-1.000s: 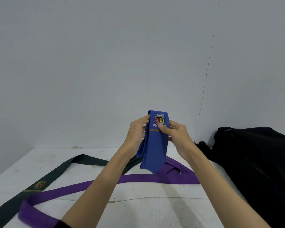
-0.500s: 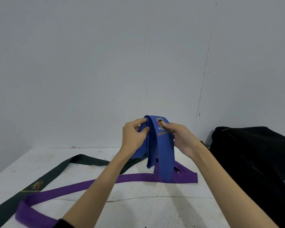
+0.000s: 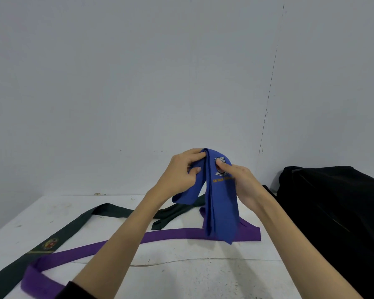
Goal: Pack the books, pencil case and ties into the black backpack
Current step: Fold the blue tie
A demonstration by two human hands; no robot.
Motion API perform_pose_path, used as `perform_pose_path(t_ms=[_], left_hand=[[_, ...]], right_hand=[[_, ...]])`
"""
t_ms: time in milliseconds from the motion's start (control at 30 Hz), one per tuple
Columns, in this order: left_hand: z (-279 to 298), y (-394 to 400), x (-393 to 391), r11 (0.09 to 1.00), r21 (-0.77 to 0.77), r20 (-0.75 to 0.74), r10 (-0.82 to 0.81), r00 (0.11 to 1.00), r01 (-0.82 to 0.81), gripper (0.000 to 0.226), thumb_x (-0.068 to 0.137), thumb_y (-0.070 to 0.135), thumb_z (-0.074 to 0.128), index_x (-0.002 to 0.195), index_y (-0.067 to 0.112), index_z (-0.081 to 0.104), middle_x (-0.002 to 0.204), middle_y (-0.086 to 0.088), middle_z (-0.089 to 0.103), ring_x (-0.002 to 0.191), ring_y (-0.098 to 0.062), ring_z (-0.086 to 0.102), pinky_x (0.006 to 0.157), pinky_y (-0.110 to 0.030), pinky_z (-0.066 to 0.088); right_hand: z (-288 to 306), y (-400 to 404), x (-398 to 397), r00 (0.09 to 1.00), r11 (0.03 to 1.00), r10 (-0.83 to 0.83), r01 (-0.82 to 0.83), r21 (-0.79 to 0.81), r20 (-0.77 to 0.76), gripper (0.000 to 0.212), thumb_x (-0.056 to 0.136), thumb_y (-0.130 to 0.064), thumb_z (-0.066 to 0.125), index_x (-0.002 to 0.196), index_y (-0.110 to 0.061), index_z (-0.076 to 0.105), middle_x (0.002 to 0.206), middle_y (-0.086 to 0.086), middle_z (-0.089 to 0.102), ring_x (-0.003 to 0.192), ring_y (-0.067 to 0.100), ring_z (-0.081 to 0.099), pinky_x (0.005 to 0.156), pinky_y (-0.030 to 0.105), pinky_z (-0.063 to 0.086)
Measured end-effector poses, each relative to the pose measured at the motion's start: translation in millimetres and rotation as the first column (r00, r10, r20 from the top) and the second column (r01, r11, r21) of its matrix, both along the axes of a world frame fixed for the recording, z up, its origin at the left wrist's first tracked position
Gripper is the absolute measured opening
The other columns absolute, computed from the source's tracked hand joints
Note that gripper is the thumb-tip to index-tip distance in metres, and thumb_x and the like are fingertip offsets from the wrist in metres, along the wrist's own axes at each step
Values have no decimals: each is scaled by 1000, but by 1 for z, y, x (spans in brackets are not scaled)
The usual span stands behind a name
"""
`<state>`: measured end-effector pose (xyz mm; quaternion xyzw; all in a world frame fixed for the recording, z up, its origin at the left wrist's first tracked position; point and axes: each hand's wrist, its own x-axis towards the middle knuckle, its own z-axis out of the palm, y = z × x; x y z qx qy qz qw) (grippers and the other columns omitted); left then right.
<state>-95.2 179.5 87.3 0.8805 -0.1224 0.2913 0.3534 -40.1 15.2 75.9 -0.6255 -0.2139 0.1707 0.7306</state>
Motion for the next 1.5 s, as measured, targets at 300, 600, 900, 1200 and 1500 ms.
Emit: perform_pose_path(t_ms=[300, 600, 900, 1200, 1500], left_hand=[[-14, -6, 12, 995, -46, 251, 102, 963, -93, 40, 79, -13, 52, 110, 5, 69, 105, -2, 70, 90, -10, 62, 82, -9, 46], [-30, -21, 10, 850, -525, -10, 41, 999, -40, 38, 81, -8, 61, 85, 24, 41, 85, 1, 62, 66, -12, 60, 57, -27, 50], [-19, -23, 6, 706, -705, -230, -316, 921, 66, 22, 98, 7, 45, 97, 15, 65, 88, 2, 72, 78, -11, 68, 66, -20, 54], [-22, -27, 3, 545, -834, -176, -409, 895, 86, 26, 98, 7, 45, 110, 25, 59, 90, 5, 73, 78, -12, 69, 65, -24, 56], [-27, -28, 2, 563, -820, -166, -403, 900, 101, 24, 98, 9, 45, 111, 23, 59, 100, 4, 70, 87, -11, 68, 71, -23, 55]], right_hand=[[0, -5, -3, 962, 967, 215, -185, 175, -171, 22, 92, -23, 52, 95, -7, 67, 81, 9, 70, 68, 22, 67, 62, 30, 56], [15, 2, -4, 993, 987, 116, -114, 114, -9, 22, 96, -16, 49, 107, -5, 64, 95, 10, 71, 74, 21, 66, 64, 28, 56], [26, 2, -9, 995, 997, 73, -74, 21, 61, 26, 94, -22, 54, 114, -7, 62, 109, 18, 67, 90, 26, 63, 86, 41, 52], [36, 0, -12, 988, 994, 104, -100, -42, 113, 27, 87, 5, 57, 105, -14, 65, 91, 6, 72, 77, 18, 68, 74, 29, 58], [34, 8, -15, 975, 979, -201, 202, -2, 98, 20, 78, 6, 68, 84, -11, 59, 91, 15, 68, 78, 27, 64, 78, 41, 54]])
